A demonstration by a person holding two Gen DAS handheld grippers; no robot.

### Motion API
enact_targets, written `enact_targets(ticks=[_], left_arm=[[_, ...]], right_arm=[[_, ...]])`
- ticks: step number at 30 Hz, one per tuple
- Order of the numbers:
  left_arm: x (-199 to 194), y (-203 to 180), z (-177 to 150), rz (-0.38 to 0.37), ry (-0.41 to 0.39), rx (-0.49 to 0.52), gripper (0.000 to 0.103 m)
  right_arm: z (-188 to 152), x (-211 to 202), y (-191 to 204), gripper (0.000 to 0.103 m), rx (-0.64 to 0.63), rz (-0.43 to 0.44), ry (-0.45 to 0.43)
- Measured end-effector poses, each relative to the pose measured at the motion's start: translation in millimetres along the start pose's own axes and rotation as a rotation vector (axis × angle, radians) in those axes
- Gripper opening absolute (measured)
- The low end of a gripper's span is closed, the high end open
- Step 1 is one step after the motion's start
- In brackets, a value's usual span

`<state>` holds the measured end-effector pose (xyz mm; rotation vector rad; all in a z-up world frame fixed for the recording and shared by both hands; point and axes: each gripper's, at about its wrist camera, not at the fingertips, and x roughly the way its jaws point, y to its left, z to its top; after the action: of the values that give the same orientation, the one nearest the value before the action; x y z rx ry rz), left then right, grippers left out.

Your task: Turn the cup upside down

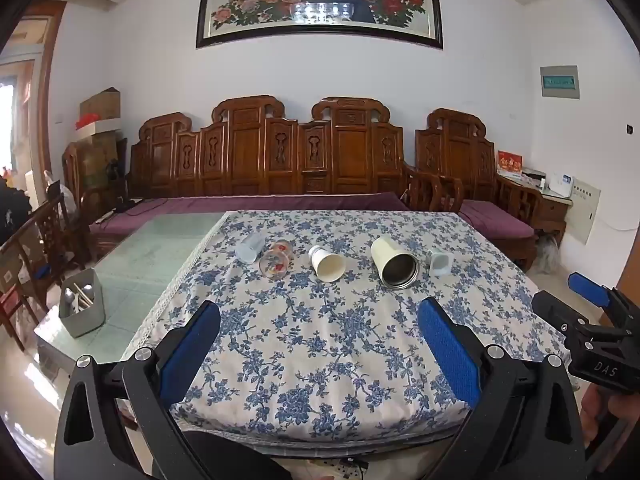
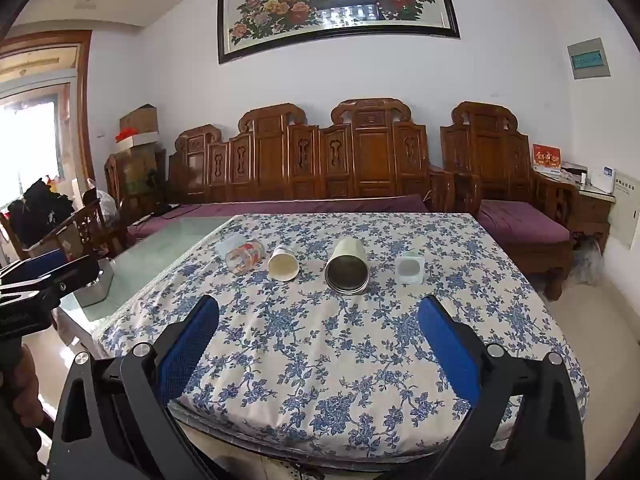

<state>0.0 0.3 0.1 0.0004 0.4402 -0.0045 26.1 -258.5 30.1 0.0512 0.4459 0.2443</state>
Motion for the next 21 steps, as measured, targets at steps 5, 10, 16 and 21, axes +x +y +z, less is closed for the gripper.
enact_targets(ticks=[5,10,16,21], left_arm=[[2.0,2.9,0.8,-0.017,0.011,-0.008,0.095],[-1.2,4.1,1.3,-0.006,-0.001,0.001,0.095],[-2.0,2.4,1.8,-0.001,-0.006,0.003,0.095],[-2.4,1.7,1.2,0.001,-0.008,0.004,0.095]], right_arm=[[0.7,-0.5,-0.3,0.100,0.000,0.000,0.001],[0.7,-1.5,1.2,0.100,0.001,0.000,0.000],[1.7,-0.9,-0.2,0.100,0.001,0.001,-0.003],[2.2,-0.5,2.1,0.100,0.004,0.001,-0.004]])
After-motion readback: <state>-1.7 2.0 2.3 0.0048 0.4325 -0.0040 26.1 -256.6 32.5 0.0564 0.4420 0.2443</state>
